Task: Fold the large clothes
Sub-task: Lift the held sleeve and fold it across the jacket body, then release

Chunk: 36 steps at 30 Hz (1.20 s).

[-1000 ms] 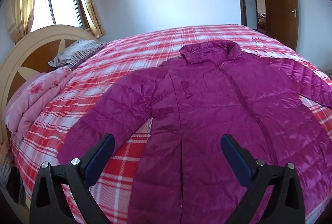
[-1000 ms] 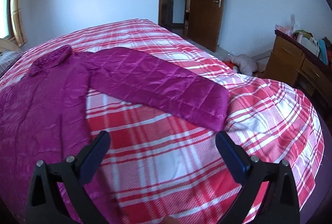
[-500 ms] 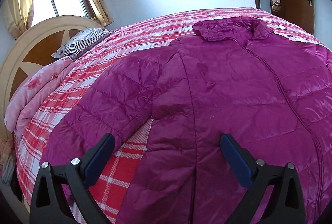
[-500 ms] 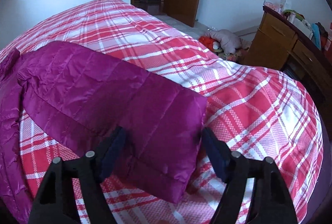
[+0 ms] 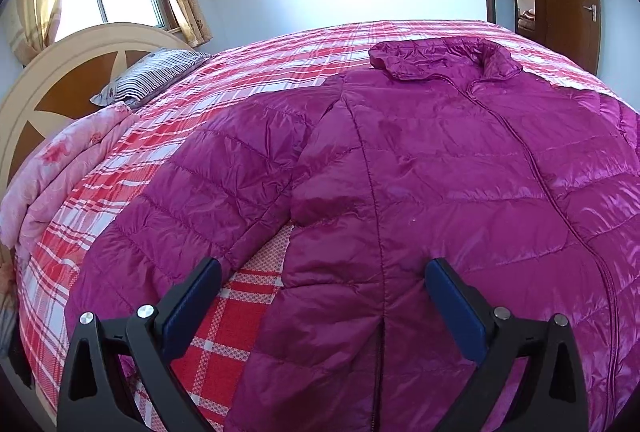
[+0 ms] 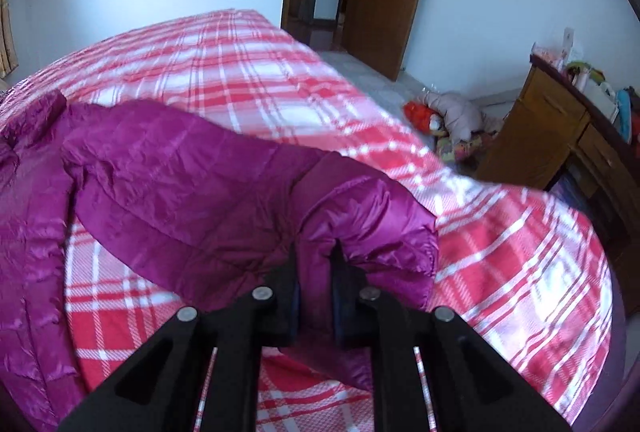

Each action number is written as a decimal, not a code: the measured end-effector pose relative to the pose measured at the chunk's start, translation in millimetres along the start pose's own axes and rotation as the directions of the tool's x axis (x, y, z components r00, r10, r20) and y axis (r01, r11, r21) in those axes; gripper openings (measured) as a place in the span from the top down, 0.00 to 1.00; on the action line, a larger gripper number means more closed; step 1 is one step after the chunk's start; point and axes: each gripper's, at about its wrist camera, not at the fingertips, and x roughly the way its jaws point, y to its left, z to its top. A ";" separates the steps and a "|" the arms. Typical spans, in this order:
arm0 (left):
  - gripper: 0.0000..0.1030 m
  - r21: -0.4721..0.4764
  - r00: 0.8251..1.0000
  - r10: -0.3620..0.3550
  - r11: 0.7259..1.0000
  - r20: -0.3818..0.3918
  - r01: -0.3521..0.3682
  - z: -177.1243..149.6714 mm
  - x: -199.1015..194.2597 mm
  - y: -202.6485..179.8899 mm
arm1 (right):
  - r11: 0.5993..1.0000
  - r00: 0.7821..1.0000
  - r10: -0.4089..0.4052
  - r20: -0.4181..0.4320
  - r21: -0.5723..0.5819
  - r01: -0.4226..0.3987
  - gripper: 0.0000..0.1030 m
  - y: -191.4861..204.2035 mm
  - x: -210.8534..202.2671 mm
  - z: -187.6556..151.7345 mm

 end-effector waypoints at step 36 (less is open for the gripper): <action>0.01 -0.043 0.998 -0.055 0.998 -0.024 0.054 -6.9 2.0 42.9 | 0.776 0.924 0.365 0.110 -0.585 -0.237 0.87 378.1 -92.6 17.4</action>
